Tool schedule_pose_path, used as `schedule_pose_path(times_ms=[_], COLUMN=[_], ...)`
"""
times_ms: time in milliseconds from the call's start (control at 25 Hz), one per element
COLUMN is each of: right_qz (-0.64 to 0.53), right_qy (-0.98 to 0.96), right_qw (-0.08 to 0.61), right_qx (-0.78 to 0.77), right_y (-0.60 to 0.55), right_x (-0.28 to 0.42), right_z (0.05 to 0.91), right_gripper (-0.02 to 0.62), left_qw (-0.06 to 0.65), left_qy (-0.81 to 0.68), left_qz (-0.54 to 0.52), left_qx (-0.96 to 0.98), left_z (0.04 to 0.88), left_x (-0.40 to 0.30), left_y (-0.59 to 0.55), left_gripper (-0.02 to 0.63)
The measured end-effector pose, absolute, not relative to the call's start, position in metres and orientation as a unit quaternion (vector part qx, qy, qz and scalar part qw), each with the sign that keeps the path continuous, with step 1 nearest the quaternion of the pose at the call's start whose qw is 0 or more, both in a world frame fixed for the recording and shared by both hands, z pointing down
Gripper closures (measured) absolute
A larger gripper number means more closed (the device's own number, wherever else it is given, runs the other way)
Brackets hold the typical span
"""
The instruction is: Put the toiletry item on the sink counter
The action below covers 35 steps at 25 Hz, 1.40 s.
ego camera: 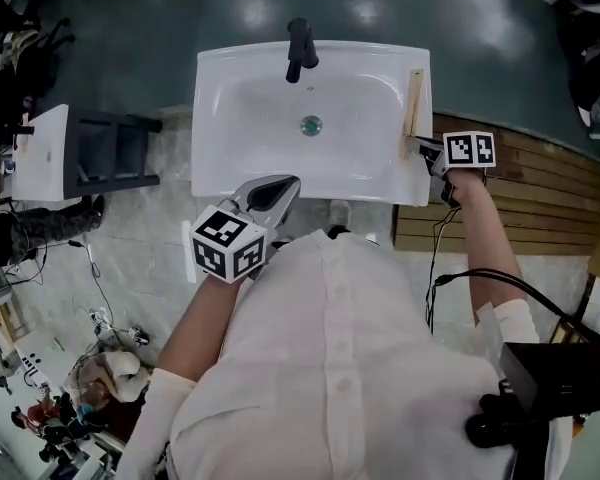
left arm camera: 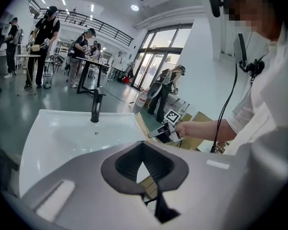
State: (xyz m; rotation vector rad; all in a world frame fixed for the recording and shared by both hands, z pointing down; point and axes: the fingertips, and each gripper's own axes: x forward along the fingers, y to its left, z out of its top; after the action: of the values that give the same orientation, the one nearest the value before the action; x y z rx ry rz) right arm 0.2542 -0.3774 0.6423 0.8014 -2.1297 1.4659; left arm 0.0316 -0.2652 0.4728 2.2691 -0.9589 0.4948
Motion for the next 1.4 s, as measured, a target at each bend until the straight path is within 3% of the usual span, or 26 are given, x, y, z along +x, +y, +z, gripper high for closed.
schedule_pose_path(times_ms=[520, 880, 1400], right_qz=[0.528, 0.505, 0.470], right_qy=[-0.753, -0.745, -0.742], right_qw=[0.233, 0.227, 0.214], right_qx=[0.317, 0.371, 0.428], right_y=[-0.396, -0.399, -0.396], right_x=[0.266, 0.283, 0.299], right_z=[0.655, 0.653, 0.634], right_gripper=[0.546, 0.474, 0.474], left_qw=[0.307, 0.301, 0.298], left_qy=[-0.364, -0.355, -0.345], left_qz=[0.190, 0.195, 0.188], left_qx=[0.858, 0.863, 0.870], left_z=[0.473, 0.469, 0.465], left_x=[0.036, 0.033, 0.021], left_y=[-0.286, -0.288, -0.277], left_gripper=[0.600, 0.600, 0.600])
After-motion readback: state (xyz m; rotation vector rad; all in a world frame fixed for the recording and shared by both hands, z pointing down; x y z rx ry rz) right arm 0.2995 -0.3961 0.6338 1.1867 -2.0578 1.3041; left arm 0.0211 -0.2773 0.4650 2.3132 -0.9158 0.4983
